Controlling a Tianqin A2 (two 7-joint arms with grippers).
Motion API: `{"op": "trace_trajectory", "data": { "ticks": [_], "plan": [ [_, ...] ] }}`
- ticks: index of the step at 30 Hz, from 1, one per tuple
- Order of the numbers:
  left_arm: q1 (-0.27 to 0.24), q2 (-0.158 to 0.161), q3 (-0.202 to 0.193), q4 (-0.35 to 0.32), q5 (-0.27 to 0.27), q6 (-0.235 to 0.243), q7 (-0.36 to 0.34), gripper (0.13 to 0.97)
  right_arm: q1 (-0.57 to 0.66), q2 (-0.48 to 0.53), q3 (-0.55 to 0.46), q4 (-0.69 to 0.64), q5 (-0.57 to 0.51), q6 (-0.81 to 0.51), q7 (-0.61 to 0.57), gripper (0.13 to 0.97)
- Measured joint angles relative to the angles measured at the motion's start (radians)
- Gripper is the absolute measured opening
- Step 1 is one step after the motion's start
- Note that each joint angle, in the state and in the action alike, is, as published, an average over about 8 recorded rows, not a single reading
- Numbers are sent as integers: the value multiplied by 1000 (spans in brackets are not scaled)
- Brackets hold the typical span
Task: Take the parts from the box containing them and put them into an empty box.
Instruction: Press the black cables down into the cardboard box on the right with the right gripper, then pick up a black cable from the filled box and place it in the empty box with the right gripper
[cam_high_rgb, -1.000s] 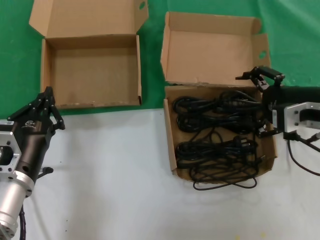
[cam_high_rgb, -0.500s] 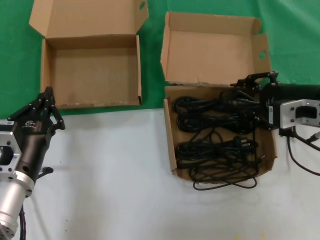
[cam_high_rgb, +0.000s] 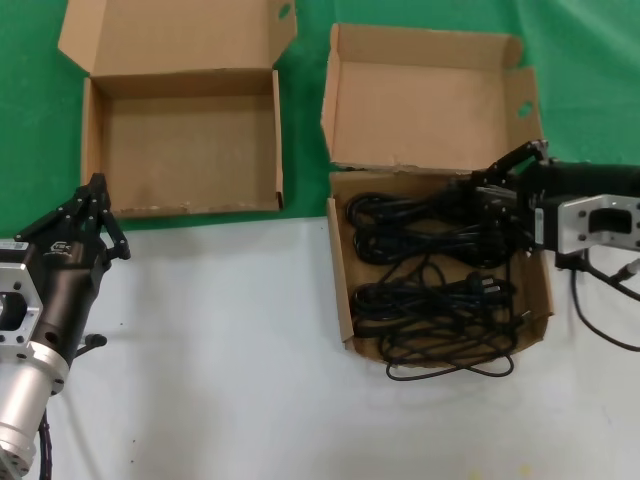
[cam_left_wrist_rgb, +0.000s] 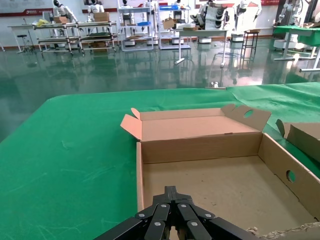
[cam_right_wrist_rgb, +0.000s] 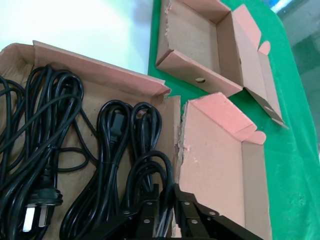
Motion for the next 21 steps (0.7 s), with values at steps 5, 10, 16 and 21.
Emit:
{"op": "trace_trajectory", "data": {
  "ticks": [5, 10, 16, 21],
  "plan": [
    [0, 0, 0, 0, 0, 0, 0, 145, -5, 8, 12, 24, 1, -3, 11, 219],
    [0, 0, 0, 0, 0, 0, 0, 145, -9, 29, 35, 80, 10, -12, 34, 178],
    [0, 0, 0, 0, 0, 0, 0, 145, 17, 44, 64, 182, 28, -36, 79, 166],
    [0, 0, 0, 0, 0, 0, 0, 145, 74, 9, 62, 249, 32, -57, 118, 162]
  ]
}}
